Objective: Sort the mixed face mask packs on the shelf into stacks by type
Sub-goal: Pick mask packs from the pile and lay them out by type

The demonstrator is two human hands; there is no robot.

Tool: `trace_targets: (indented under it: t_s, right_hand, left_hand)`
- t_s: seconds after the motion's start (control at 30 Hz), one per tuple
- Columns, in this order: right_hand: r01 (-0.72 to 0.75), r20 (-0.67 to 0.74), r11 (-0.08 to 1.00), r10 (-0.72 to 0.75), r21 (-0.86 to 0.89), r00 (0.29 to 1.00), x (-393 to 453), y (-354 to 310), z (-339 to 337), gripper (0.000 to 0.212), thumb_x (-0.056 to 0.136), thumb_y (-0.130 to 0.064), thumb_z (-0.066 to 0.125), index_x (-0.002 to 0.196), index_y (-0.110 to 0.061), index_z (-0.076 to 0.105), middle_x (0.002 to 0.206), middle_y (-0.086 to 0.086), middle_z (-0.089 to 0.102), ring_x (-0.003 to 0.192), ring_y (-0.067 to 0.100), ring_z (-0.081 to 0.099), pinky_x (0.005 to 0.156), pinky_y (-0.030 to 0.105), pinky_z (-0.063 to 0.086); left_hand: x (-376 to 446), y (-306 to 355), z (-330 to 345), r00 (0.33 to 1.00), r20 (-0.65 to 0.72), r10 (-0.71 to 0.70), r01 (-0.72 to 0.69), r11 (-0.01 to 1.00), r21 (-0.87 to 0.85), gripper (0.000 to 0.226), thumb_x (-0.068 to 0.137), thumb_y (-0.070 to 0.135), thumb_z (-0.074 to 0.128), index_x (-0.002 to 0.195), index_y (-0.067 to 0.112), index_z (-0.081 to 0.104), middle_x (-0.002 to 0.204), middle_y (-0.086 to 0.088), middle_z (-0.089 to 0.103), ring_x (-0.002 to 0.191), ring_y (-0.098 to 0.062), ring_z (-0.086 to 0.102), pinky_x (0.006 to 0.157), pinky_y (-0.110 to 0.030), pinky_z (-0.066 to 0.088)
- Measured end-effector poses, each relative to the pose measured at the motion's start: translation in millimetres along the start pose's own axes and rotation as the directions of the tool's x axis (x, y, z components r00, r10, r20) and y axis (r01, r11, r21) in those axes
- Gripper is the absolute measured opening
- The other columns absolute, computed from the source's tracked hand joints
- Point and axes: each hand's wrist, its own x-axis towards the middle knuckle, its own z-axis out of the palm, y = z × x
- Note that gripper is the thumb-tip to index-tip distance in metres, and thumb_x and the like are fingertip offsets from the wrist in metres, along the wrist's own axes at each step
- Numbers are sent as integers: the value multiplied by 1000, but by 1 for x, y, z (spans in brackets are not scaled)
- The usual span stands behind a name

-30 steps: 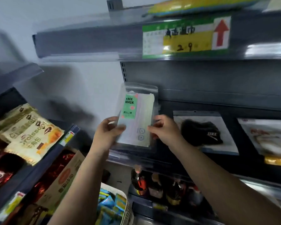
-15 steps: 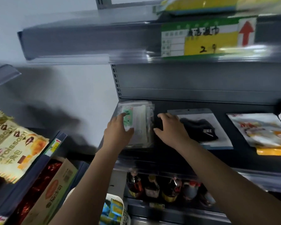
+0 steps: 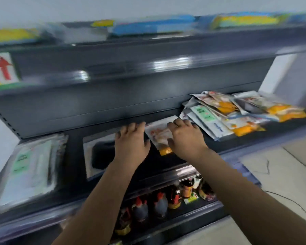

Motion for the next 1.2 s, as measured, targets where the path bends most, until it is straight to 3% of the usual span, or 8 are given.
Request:
trace_targets:
  t_s: [0.3, 0.67, 0.93, 1.2]
  right_hand:
    - [-213, -10, 974, 213, -78, 977, -56, 169, -12, 51, 91, -35, 48, 137, -15, 38, 144, 8, 37, 133, 31, 32, 102, 42, 34]
    - [-409, -27, 912, 408, -43, 913, -81, 294, -11, 50, 92, -35, 47, 137, -18, 39, 140, 6, 41, 131, 28, 35, 99, 40, 35]
    - [-409, -15, 907, 410, -98, 912, -49, 367, -11, 50, 92, -36, 47, 138, -18, 38, 140, 6, 41, 131, 28, 35, 101, 41, 35]
    - [-408, 22, 913, 407, 1, 913, 4, 444, 3, 51, 93, -40, 48, 139, -21, 40, 141, 5, 43, 128, 28, 39, 103, 42, 36]
  left_hand:
    - [20, 169, 46, 981, 26, 194, -193, 981, -37, 56, 92, 40, 45, 143, 26, 27, 142, -1, 41, 130, -27, 33, 104, -40, 29]
    - [61, 293, 87, 928, 80, 363, -361, 932, -41, 52, 92, 39, 45, 139, 23, 32, 141, -3, 41, 130, -26, 33, 101, -39, 27]
    - [120, 354, 117, 906, 93, 413, -409, 911, -56, 56, 93, 39, 43, 144, 25, 26, 144, -3, 38, 132, -25, 32, 103, -40, 26]
    - [191, 408, 144, 915, 129, 383, -378, 924, -64, 58, 93, 42, 42, 146, 27, 23, 148, -2, 36, 135, -27, 32, 110, -44, 22]
